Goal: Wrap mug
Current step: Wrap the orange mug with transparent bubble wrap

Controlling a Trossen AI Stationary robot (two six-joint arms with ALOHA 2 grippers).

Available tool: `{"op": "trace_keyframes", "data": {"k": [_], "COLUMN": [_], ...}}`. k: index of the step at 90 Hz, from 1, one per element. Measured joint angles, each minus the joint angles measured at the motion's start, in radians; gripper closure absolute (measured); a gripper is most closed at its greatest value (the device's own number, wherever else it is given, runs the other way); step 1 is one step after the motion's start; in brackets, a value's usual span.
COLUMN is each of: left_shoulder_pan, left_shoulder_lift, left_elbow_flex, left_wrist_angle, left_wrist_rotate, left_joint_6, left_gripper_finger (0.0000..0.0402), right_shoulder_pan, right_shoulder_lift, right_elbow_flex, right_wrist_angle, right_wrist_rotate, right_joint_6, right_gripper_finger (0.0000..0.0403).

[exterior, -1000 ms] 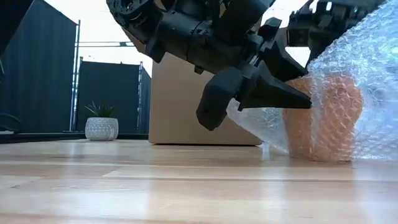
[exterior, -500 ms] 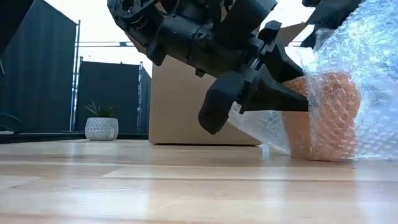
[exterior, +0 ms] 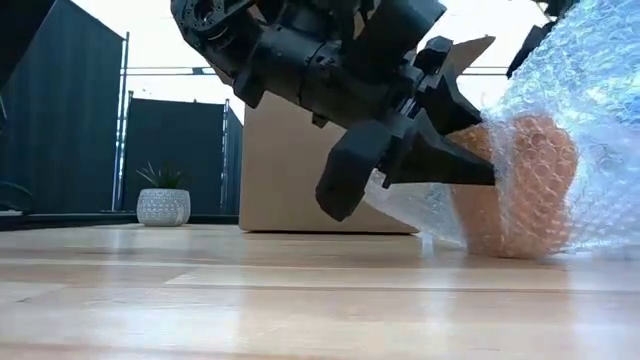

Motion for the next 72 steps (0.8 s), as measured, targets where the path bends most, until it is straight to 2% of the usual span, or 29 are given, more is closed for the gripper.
{"op": "trace_keyframes", "data": {"k": [14,38,57,72], "left_shoulder_pan": [0.0,0.002,-0.016,-0.028], "left_shoulder_lift": [0.0,0.0,-0.012,-0.017], "left_elbow_flex": [0.001,0.001,-0.001,-0.002], "left_wrist_angle": [0.0,0.006,0.02,0.022], "left_wrist_rotate": [-0.001,-0.037,-0.175,-0.23], "left_joint_6": [-0.001,0.003,0.011,0.024], "left_gripper_finger": [0.0252,0.0252,0.0252,0.0252], "right_shoulder_pan": [-0.011,-0.05,-0.054,-0.048], "right_shoulder_lift": [0.134,0.205,0.209,0.209], "right_elbow_flex": [0.003,0.008,0.004,-0.001], "right_wrist_angle": [0.022,0.031,0.029,0.065], "right_wrist_rotate": [0.049,0.027,0.054,0.041], "right_joint_6": [-0.165,-0.179,-0.101,-0.087], "right_gripper_finger": [0.0299,0.039,0.0393,0.0393]}}
